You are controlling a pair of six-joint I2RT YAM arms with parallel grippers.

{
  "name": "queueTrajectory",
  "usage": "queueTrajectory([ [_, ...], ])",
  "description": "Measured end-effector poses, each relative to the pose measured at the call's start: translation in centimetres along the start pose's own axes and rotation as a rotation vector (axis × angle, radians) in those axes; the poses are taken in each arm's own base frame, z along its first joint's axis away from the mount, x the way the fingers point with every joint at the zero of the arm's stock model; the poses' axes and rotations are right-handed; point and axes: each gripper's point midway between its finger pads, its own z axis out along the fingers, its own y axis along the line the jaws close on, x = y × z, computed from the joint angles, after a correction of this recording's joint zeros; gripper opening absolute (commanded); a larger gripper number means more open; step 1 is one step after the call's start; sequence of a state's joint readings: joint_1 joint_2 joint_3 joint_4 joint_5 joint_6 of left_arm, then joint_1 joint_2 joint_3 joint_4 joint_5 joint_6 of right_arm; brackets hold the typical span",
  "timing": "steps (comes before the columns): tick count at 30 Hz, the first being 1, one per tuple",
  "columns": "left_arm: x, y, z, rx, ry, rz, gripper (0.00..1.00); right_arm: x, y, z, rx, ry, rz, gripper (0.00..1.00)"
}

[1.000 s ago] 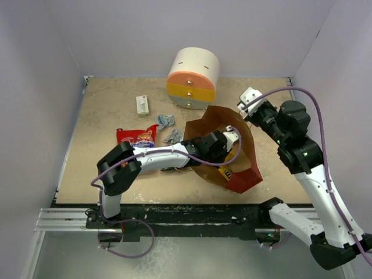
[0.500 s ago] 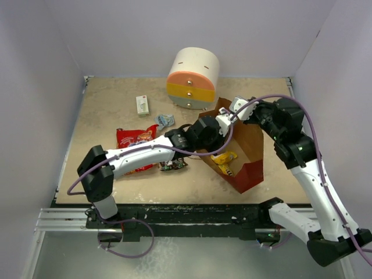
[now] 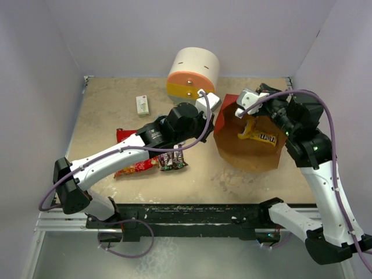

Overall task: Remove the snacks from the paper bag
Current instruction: Take out the snack from the paper bag.

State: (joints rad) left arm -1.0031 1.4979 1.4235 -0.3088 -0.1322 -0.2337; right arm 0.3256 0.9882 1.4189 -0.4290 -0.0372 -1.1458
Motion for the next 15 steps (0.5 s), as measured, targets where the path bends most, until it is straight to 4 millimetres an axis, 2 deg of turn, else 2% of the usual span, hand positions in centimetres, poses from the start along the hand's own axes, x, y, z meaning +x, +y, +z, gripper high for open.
queueTrajectory([
  [3, -0.4, -0.3, -0.4, 0.014, -0.014, -0.015, 0.18, 0.1, 2.5, 0.6, -0.042, -0.035, 0.043, 0.0],
  [5, 0.3, -0.5, -0.1, 0.03, -0.008, -0.022, 0.2, 0.5, 6.0, 1.1, -0.097, -0.057, 0.109, 0.0],
  [7, 1.6, -0.6, 0.3, 0.04, 0.018, -0.029, 0.23, 1.3, 10.4, 1.7, -0.157, -0.062, 0.213, 0.0],
  [9, 3.0, -0.9, 0.9, 0.048, 0.053, -0.036, 0.3, 2.1, 14.6, 1.9, -0.233, -0.051, 0.311, 0.0],
  [11, 4.3, -1.3, 1.5, 0.055, 0.085, -0.04, 0.37, 2.4, 17.1, 1.9, -0.29, -0.04, 0.388, 0.0],
  [13, 5.5, -1.9, 1.8, 0.07, 0.109, -0.045, 0.44, 2.3, 18.2, 1.6, -0.319, -0.031, 0.469, 0.0],
  [15, 6.5, -2.7, 1.8, 0.084, 0.123, -0.049, 0.51, 1.8, 18.2, 1.2, -0.317, -0.038, 0.54, 0.0],
])
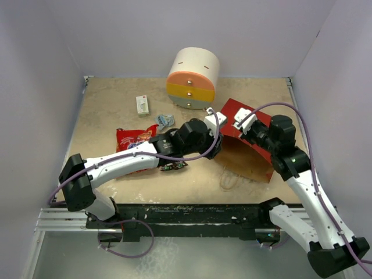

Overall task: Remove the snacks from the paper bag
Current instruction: Take out the snack from the paper bag.

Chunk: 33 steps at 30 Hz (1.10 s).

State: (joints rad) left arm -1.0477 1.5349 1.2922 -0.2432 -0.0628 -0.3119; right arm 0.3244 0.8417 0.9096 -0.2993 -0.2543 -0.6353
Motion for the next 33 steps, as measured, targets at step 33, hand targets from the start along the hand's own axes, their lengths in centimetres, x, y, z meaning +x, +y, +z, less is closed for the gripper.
queueTrajectory([
  [33, 6.6, 2.1, 20.9, -0.232, -0.195, 0.314, 0.81, -3.9, -1.6, -1.4, 0.026, -0.047, 0.212, 0.0],
])
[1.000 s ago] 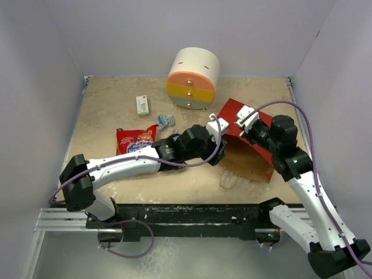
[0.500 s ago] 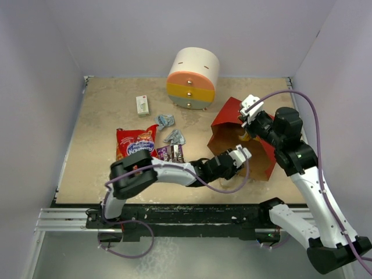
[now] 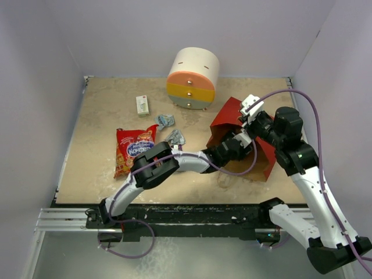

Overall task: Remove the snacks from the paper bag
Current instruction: Take out the snack from the paper bag.

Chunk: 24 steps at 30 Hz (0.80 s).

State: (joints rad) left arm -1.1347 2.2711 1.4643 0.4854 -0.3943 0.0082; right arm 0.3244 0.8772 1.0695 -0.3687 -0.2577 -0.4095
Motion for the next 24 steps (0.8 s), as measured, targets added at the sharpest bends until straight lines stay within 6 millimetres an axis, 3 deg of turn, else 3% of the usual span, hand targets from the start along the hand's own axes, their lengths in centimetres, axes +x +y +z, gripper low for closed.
queueTrajectory([
  [4, -0.7, 0.5, 3.0, -0.031, -0.032, -0.007, 0.84, 0.0, 0.0, 0.0, 0.0, 0.0, 0.0, 0.0],
  [9, 1.1, -0.1, 5.1, -0.031, -0.016, 0.017, 0.8, -0.1, 0.1, 0.0, -0.007, -0.004, 0.001, 0.0],
  [19, 0.9, 0.4, 6.8, 0.011, -0.035, 0.034, 0.3, -0.2, 0.4, 0.0, -0.02, -0.01, -0.001, 0.0],
  [24, 1.2, 0.3, 6.7, 0.027, -0.025, 0.036, 0.18, -0.2, 0.4, 0.0, -0.02, -0.011, -0.002, 0.0],
])
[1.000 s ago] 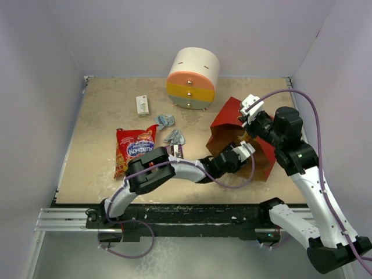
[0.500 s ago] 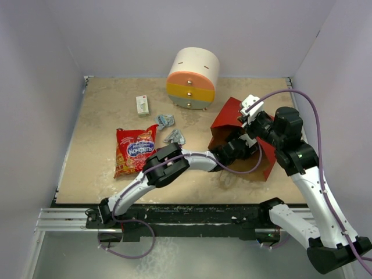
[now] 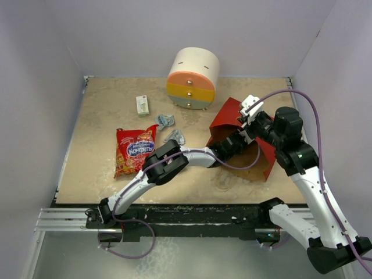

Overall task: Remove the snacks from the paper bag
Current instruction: Take out the snack from the paper bag, then place the snack at the center of the board.

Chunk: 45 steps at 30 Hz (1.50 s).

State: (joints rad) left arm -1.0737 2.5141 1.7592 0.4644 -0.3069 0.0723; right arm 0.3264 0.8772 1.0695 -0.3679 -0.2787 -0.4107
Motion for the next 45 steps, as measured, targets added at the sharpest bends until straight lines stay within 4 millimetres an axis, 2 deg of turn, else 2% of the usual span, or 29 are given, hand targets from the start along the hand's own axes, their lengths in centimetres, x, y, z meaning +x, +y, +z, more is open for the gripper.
queueTrajectory([
  [2, 0.2, -0.1, -0.5, 0.012, 0.011, 0.0, 0.17, 0.0, 0.0, 0.0, 0.0, -0.001, 0.0, 0.0],
  [7, 0.6, -0.3, -3.3, 0.058, 0.066, -0.018, 0.15, -0.3, -0.4, -0.1, 0.016, -0.006, -0.004, 0.0],
  [11, 0.6, -0.9, -7.0, 0.123, 0.134, -0.04, 0.13, -0.3, -1.0, -0.2, 0.049, 0.002, -0.005, 0.0],
  [14, -0.5, -1.9, -9.9, 0.206, 0.177, -0.073, 0.1, -0.3, -1.7, -0.2, 0.085, 0.007, -0.005, 0.0],
  [18, -2.7, -3.7, -14.6, 0.361, 0.227, -0.127, 0.09, -0.7, -2.8, 0.1, 0.14, -0.009, 0.003, 0.0],
  [21, -3.8, -4.0, -18.5, 0.441, 0.259, -0.161, 0.07, -0.8, -3.4, 0.5, 0.17, -0.02, 0.003, 0.0],
  [23, -4.3, -3.6, -22.1, 0.477, 0.286, -0.175, 0.06, -0.7, -3.7, 0.9, 0.184, -0.02, 0.004, 0.0],
  [28, -5.6, -2.0, -27.9, 0.493, 0.321, -0.224, 0.03, -0.7, -3.6, 1.3, 0.181, -0.028, 0.003, 0.0],
  [33, -5.2, 0.8, -32.9, 0.404, 0.367, -0.286, 0.0, -0.4, -3.1, 1.5, 0.168, -0.032, 0.001, 0.0],
  [37, -5.4, 5.3, -35.5, 0.193, 0.385, -0.316, 0.0, -0.2, -3.0, 1.4, 0.17, -0.029, 0.001, 0.0],
  [41, -4.7, 11.7, -36.0, -0.087, 0.425, -0.323, 0.0, -0.3, -3.0, 1.2, 0.172, -0.034, -0.002, 0.0],
  [45, -2.6, 16.3, -35.1, -0.28, 0.489, -0.329, 0.0, -0.2, -2.9, 1.2, 0.168, -0.033, -0.002, 0.0],
])
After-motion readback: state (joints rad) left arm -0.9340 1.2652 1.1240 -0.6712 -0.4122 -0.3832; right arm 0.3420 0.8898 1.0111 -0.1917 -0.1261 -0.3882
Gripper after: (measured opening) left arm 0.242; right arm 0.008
